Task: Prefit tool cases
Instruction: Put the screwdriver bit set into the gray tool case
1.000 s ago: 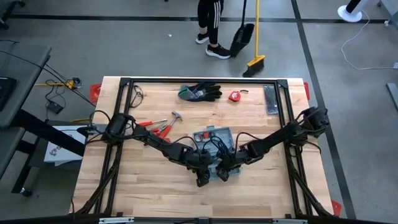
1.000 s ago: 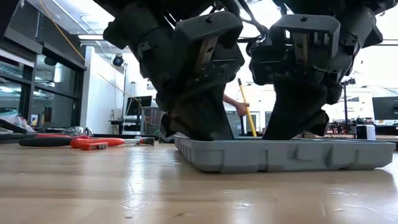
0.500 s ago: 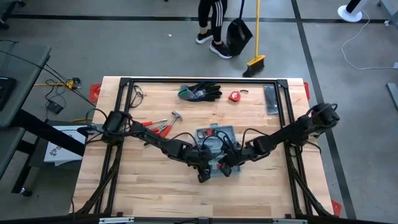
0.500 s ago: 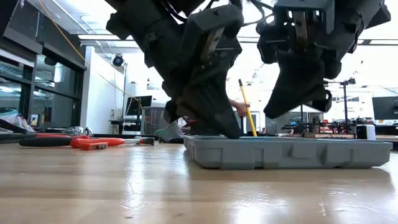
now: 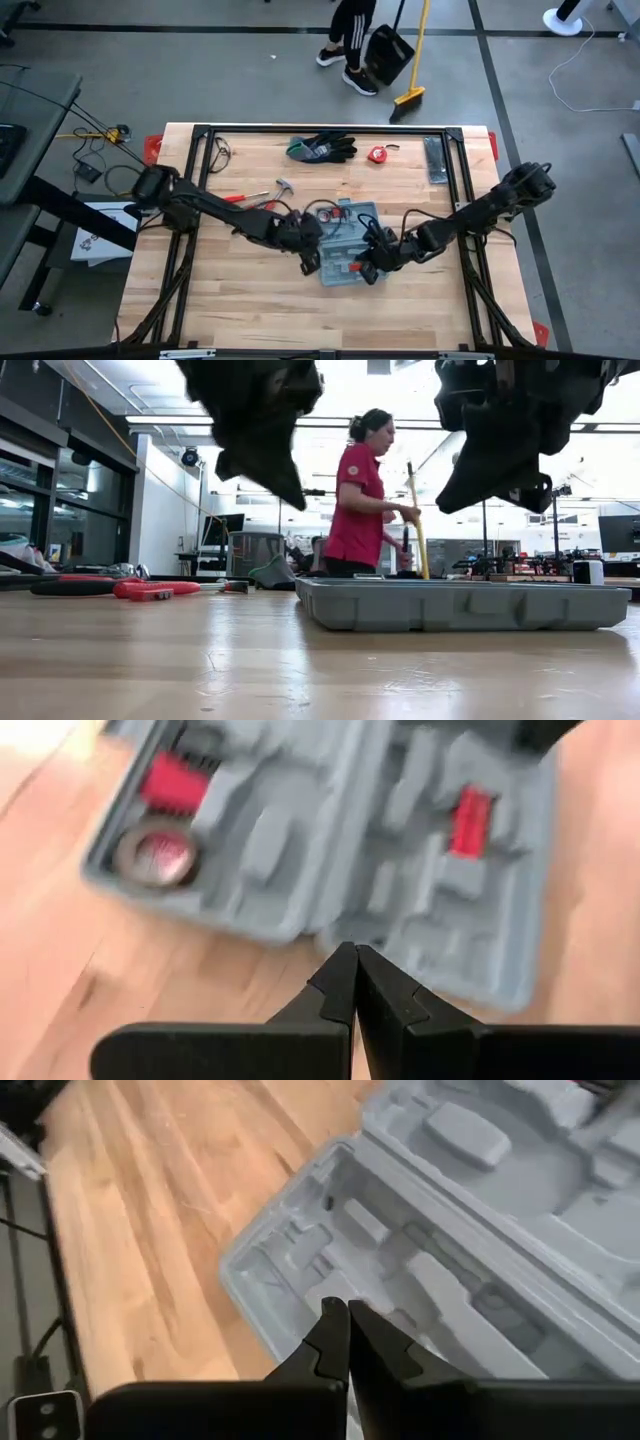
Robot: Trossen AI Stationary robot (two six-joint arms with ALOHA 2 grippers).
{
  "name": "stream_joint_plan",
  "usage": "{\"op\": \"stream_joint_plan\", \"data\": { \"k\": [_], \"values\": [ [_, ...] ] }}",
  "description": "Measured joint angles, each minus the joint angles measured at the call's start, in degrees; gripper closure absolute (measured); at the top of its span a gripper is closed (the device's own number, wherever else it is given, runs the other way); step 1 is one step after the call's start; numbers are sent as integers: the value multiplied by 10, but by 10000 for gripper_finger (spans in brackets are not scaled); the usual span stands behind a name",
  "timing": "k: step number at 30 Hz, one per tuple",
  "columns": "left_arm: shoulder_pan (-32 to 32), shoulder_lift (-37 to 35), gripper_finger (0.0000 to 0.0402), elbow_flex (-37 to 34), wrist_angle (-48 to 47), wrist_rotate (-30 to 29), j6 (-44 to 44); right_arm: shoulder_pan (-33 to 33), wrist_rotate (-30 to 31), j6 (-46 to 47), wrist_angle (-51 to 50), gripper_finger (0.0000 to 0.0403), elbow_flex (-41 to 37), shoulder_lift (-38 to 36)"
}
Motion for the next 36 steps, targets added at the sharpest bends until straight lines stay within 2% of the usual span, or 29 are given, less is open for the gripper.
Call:
{"op": "stream_joint_plan", "data": {
  "k": [7, 12, 15, 19, 25, 30, 36],
  "values": [
    [30, -95, 401, -142, 22, 9, -95, 3, 25, 45, -54, 403, 0, -14],
    [58, -139, 401, -196, -25, 4, -144, 1, 49, 91, -74, 403, 0, -14],
    [69, -142, 401, -200, -81, 4, -161, -6, 70, 112, -75, 403, 0, -14],
    [76, -143, 401, -200, -105, 3, -137, -20, 99, 137, -75, 403, 0, -14],
    [90, -143, 401, -200, -152, 16, -132, -41, 102, 139, -76, 403, 0, -14],
    [103, -137, 401, -200, -149, 24, -102, -54, 93, 126, -78, 403, 0, -14],
    [123, -103, 401, -200, -149, 60, -68, -57, 99, 116, -84, 403, 0, -14]
  ]
}}
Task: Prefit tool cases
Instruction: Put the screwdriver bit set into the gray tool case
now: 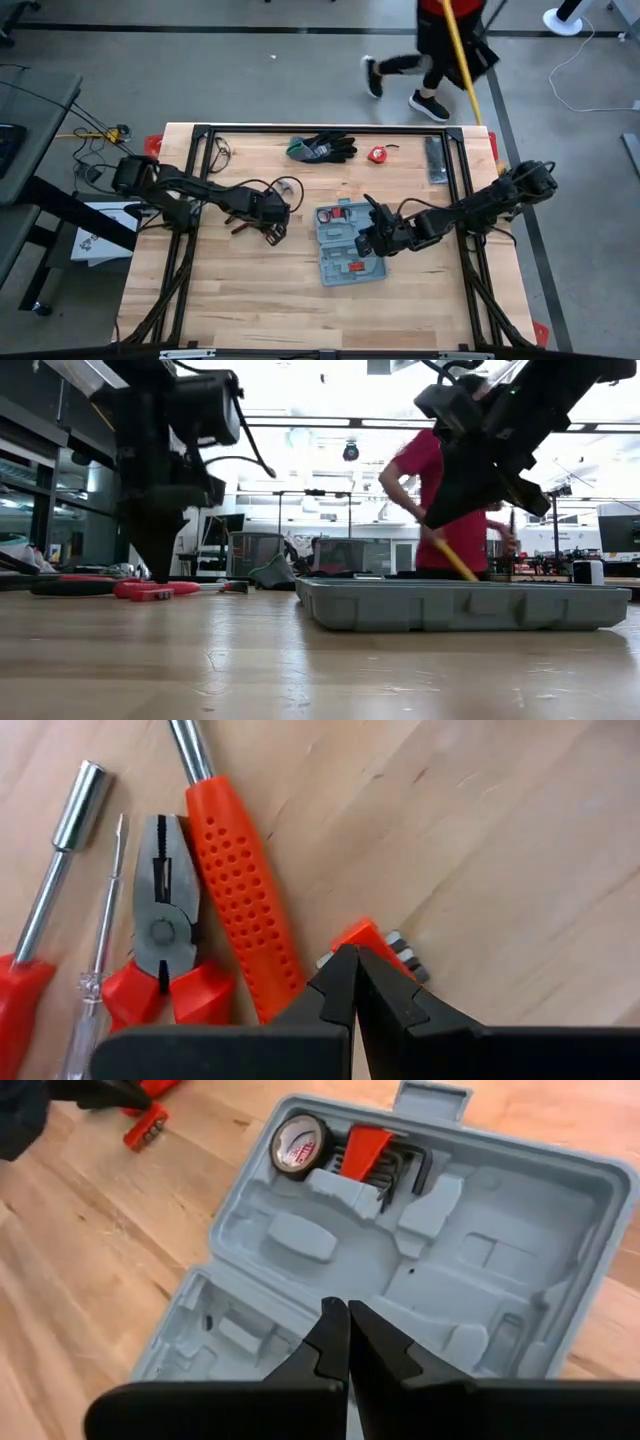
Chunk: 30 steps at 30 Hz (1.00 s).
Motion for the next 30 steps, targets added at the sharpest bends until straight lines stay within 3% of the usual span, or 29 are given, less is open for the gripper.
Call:
{"op": "stream_joint_plan", "data": {
  "k": [7, 12, 18, 24, 30],
  "values": [
    [8, 13, 402, 1, 10, 24, 45, 0, 4, -2, -18, 403, 0, 0],
    [7, 20, 401, 1, 68, 56, 77, 0, 14, -1, -19, 403, 0, 0],
    [-3, 23, 401, 0, 147, 125, 130, 0, 17, -2, -19, 403, 0, 0],
    [-9, 20, 401, 0, 138, 172, 190, 0, 18, -2, -19, 403, 0, 0],
    [-11, 0, 401, 3, 129, 143, 90, 0, 17, -1, -19, 403, 0, 0]
  ]
}}
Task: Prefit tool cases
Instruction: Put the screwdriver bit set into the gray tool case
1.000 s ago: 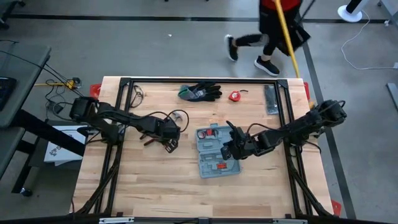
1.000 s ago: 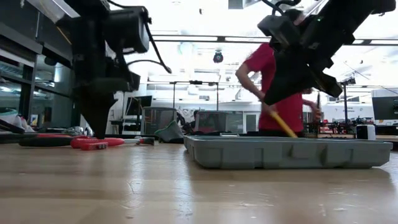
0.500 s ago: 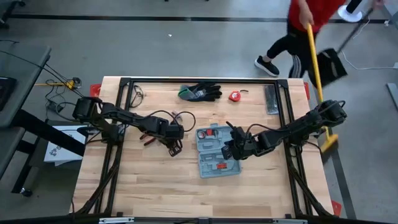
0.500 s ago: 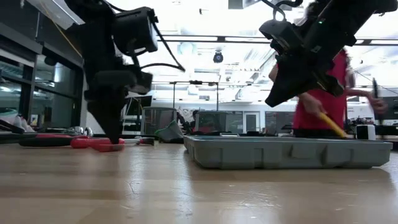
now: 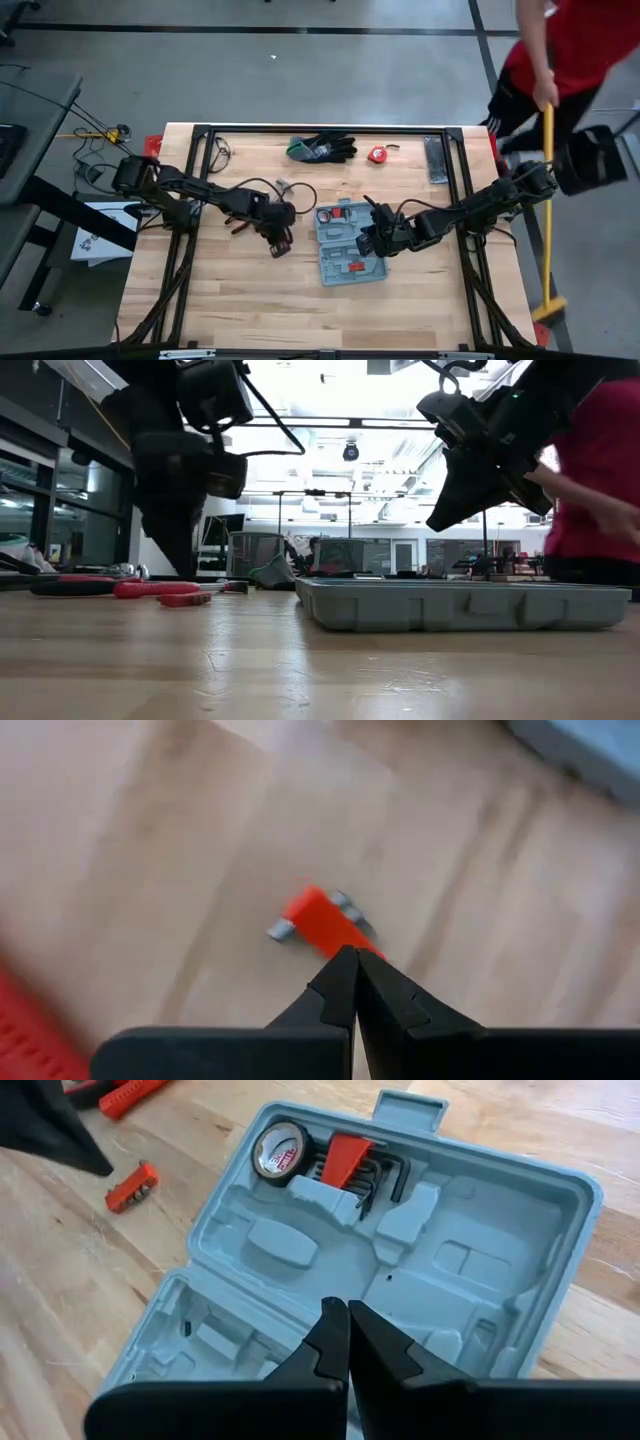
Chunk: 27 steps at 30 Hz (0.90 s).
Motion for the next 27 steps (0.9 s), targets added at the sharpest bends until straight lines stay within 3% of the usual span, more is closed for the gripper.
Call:
{"op": "stream_joint_plan", "data": {
  "k": [4, 8, 23, 27],
  "values": [
    [-10, 3, 401, 0, -4, -61, -51, 0, 3, 0, 0, 403, 0, 0],
    [-4, 22, 402, -14, -13, -71, -69, 0, 7, 0, 0, 403, 0, 0],
    [5, 38, 402, -38, 77, -34, 3, 0, 8, -1, 1, 403, 0, 0],
    [4, 39, 401, -38, 108, 7, 43, 0, 11, -1, 1, 403, 0, 0]
  ]
}}
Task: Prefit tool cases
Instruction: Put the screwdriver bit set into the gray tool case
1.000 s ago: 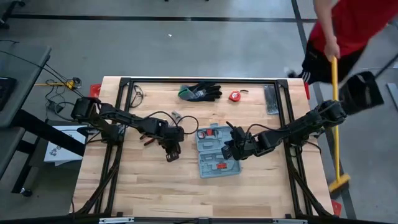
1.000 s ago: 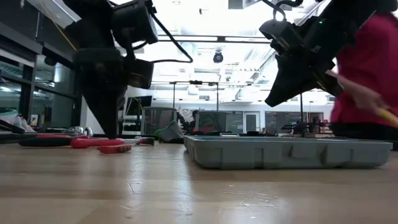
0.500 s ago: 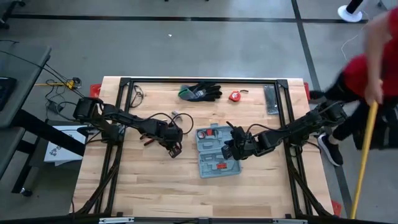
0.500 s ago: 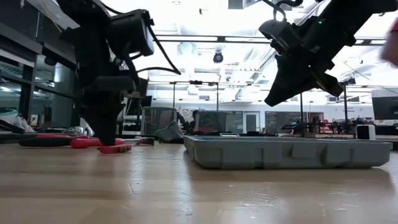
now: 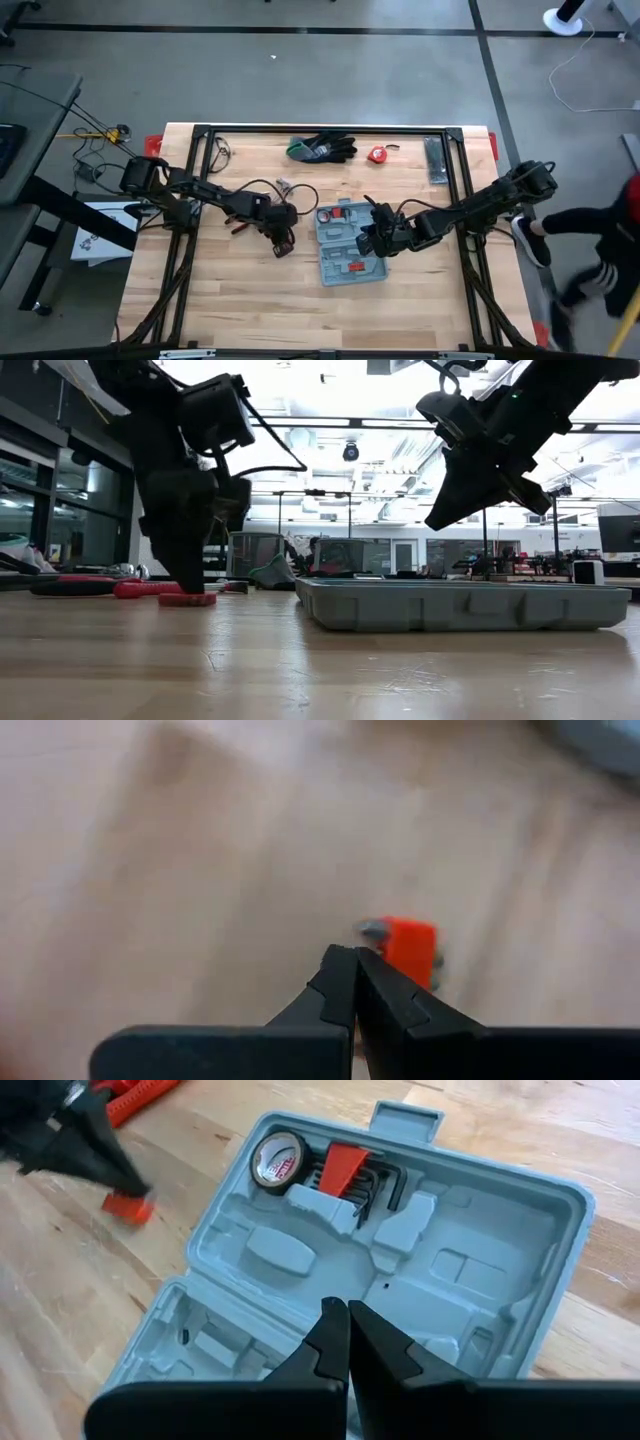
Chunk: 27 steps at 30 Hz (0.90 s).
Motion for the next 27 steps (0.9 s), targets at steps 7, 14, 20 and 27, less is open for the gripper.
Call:
{"op": "stream_joint_plan", "data": {
  "k": [7, 14, 20, 27],
  "values": [
    [-3, 0, 401, 0, 24, 34, 3, 0, 0, 0, 0, 403, 0, 0],
    [-3, -5, 401, 0, 15, 35, 6, 0, 0, 0, -3, 403, 0, 0],
    [-3, -43, 401, 1, 4, 34, 20, 0, 0, 0, -4, 403, 0, 0],
    [-10, -89, 389, 1, -33, 27, 114, 0, 1, -15, -5, 403, 0, 1]
  ]
}}
